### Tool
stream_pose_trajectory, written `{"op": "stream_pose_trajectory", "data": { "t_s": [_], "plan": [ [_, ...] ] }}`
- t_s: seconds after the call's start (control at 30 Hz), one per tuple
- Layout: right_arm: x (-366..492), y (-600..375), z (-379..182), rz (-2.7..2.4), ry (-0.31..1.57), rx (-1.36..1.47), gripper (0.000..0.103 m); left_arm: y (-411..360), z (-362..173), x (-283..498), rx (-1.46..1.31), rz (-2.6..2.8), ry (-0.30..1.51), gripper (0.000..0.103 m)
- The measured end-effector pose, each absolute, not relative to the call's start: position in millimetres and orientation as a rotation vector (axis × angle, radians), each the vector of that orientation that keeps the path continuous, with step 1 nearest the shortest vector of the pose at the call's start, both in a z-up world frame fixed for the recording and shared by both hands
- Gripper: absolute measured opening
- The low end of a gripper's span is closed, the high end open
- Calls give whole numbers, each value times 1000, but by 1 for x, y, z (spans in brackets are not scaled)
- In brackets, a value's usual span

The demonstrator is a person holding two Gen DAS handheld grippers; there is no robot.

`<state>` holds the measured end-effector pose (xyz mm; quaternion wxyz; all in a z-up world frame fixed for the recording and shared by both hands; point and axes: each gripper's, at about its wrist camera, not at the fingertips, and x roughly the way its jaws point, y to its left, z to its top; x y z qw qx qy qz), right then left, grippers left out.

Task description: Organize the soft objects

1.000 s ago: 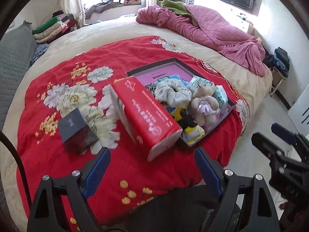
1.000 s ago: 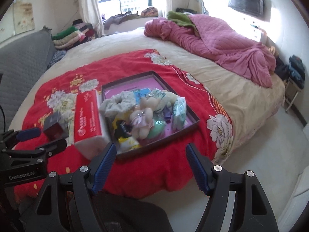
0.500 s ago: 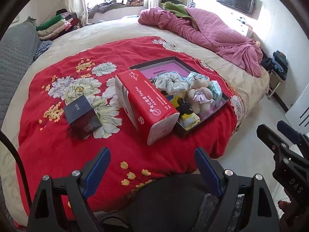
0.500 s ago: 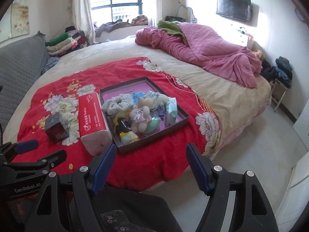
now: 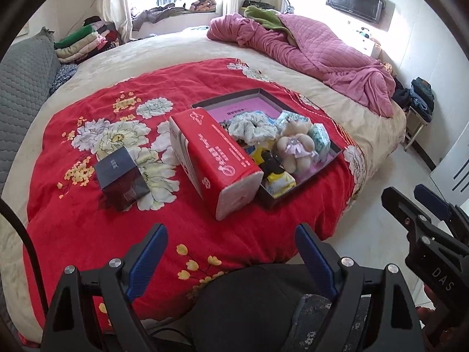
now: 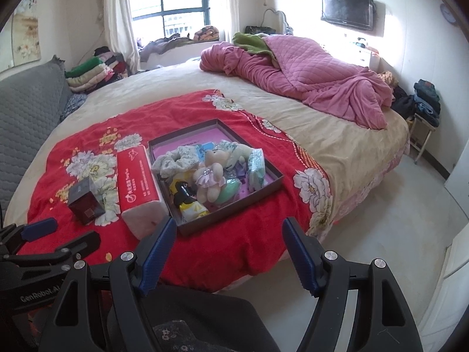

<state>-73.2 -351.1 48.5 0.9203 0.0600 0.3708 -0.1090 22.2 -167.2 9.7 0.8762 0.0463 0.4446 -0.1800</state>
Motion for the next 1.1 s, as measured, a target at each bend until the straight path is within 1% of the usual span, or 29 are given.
{"op": "stream_pose_trajectory", "data": {
  "t_s": [0.53, 1.1],
  "plan": [
    [-81, -337, 34, -206, 791, 92, 76, -163, 1, 20, 91, -363, 943, 88],
    [-82, -335, 32, -194, 809, 93, 76, -159, -2, 20, 82, -351, 947, 88]
  ]
}}
